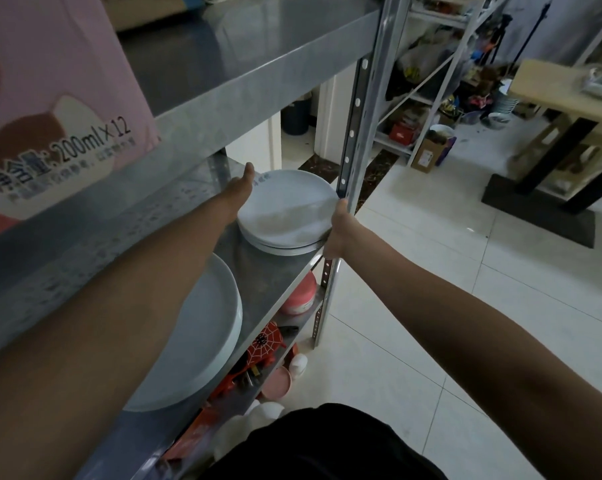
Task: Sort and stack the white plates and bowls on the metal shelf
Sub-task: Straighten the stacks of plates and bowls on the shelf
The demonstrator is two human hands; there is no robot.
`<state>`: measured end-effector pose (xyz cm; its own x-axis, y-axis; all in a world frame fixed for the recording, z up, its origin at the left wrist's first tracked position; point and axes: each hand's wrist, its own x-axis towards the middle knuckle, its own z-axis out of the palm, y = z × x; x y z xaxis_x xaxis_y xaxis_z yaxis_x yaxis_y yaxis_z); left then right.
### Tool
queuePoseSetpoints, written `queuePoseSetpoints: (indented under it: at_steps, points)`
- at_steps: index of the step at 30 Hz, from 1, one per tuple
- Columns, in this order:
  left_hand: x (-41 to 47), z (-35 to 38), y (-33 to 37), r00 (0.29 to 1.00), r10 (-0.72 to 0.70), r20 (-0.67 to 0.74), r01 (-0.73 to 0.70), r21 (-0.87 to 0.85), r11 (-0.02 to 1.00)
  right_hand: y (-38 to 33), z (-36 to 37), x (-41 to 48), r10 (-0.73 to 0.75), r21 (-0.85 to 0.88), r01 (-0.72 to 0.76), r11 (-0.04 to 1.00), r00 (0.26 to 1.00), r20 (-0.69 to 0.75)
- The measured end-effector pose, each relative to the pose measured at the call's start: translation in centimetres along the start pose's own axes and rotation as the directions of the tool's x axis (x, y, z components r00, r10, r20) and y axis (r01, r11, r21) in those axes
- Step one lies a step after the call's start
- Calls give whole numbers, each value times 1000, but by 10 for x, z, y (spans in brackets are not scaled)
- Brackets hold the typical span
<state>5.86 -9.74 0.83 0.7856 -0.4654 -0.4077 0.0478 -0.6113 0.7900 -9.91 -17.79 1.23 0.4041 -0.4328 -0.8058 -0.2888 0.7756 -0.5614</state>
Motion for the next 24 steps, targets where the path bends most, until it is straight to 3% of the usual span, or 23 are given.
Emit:
queuePoseSetpoints:
  at_steps: [10,17,24]
  points:
    - [5,-2,2,1000,18,20,-19,7,1000,-5,-2,-11,-68,-35,71,997,995,72]
    - [4,-11,-3,998,-5,60,8,-46,999,0,-4,-10,-49,-67,53,996,996,72]
    - [5,-30,-18,994,-66,83,64,20,998,14,-12,-17,10,-99,0,995,995,103]
